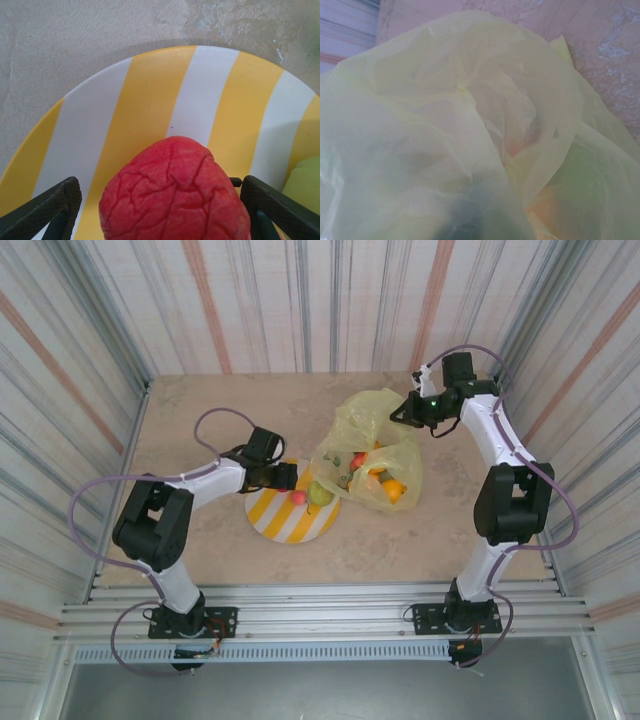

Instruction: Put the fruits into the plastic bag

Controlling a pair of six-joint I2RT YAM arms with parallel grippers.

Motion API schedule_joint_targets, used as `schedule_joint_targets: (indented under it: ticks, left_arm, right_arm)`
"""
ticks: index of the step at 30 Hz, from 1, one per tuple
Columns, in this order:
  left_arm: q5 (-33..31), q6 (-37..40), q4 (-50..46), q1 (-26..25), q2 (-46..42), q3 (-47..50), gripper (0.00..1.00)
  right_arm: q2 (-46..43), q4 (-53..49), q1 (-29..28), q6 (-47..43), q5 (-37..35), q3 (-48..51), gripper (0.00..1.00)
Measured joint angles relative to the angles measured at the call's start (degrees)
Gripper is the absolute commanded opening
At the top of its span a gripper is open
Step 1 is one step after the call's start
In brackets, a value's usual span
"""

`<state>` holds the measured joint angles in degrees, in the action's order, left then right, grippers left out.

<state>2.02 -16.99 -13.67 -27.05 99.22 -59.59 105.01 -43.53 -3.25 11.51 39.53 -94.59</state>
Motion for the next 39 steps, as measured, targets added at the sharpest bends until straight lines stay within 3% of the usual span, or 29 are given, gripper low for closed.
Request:
schedule_joint_targets:
  ticks: [18,27,34,39]
  left_arm:
    - [2.32,-0.7,0.0,0.0,1.03,0.02,0.67]
    - [1.51,-2.58,1.49,-0.26,-9.51,4.15,0.66]
    - [2.93,-2.99,5.09,-8.35,-21.05,5.14,0.64]
    - [4.33,-1.99,7.13,-14.86,-20.15,3.21,0.64]
  right_arm:
    - [0.0,-0.02,0.0,0.0,0.0,0.0,0.0]
    - [0.0,-0.02,0.0,0.0,0.02,0.0,0.0]
    - [0.0,0.0,0.0,0.0,0.02,0.0,0.0]
    - [0.0,0.0,0.0,0.0,0.0,0.0,0.0]
